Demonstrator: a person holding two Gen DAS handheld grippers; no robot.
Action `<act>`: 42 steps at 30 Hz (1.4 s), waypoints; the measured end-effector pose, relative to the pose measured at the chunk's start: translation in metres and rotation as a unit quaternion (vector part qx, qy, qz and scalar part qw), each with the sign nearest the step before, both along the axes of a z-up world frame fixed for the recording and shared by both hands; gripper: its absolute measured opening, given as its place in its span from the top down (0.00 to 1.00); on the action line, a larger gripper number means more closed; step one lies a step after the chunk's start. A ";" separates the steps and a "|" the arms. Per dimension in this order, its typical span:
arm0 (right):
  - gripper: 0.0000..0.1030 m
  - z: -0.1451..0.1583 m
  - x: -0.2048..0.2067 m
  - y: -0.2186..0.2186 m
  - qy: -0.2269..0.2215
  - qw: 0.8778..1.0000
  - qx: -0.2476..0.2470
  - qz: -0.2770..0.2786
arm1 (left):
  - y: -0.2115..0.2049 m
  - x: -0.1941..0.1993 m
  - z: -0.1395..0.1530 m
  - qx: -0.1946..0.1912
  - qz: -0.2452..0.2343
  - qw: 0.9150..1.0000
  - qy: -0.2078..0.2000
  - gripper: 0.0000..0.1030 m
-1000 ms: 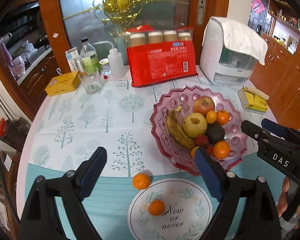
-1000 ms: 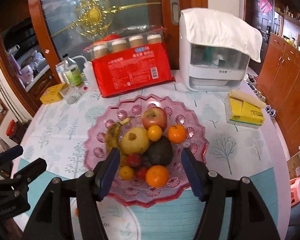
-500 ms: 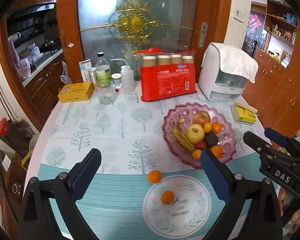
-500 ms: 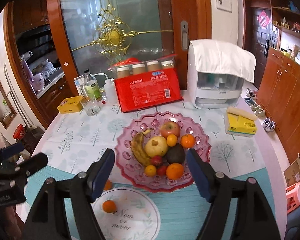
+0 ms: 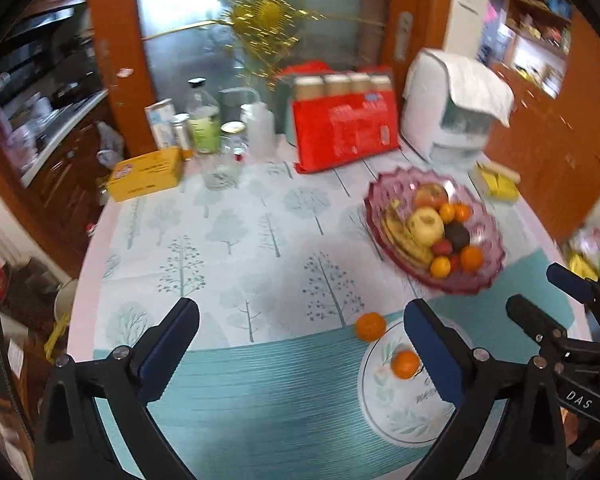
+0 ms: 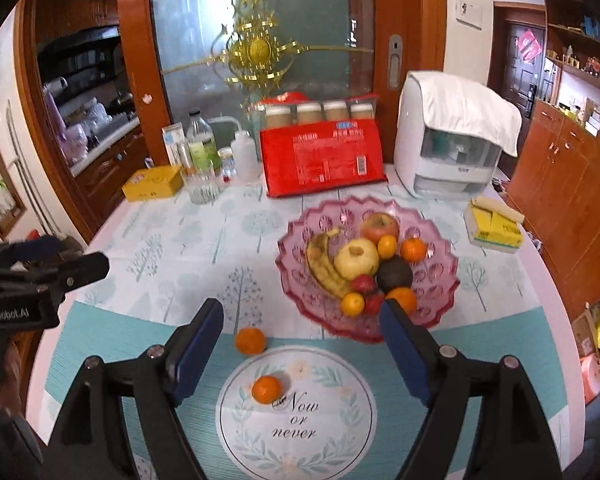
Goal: Organize fruits
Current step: 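Withdraw both tools from the bowl back toward the placemat, then grasp an orange with the left tool while the right tool grasps the last orange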
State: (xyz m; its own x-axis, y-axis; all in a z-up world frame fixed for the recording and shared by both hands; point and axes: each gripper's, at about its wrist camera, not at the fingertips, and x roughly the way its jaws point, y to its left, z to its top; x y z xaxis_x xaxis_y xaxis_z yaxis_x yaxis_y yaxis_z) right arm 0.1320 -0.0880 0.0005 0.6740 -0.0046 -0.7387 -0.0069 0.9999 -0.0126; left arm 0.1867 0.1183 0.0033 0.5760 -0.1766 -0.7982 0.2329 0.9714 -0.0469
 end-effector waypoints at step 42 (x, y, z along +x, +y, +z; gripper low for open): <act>0.64 -0.178 0.023 0.003 0.159 0.981 0.113 0.025 | -0.107 0.069 -0.200 -0.008 -0.210 0.963 0.169 0.59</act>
State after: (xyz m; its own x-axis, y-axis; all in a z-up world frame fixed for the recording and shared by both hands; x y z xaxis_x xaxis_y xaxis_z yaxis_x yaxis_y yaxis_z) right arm 0.1554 -0.0846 -0.1772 0.4052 0.2111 -0.8895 -0.0246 0.9751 0.2202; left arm 0.2552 0.0115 -0.1969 0.1589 -0.3507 -0.9229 0.5743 0.7932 -0.2026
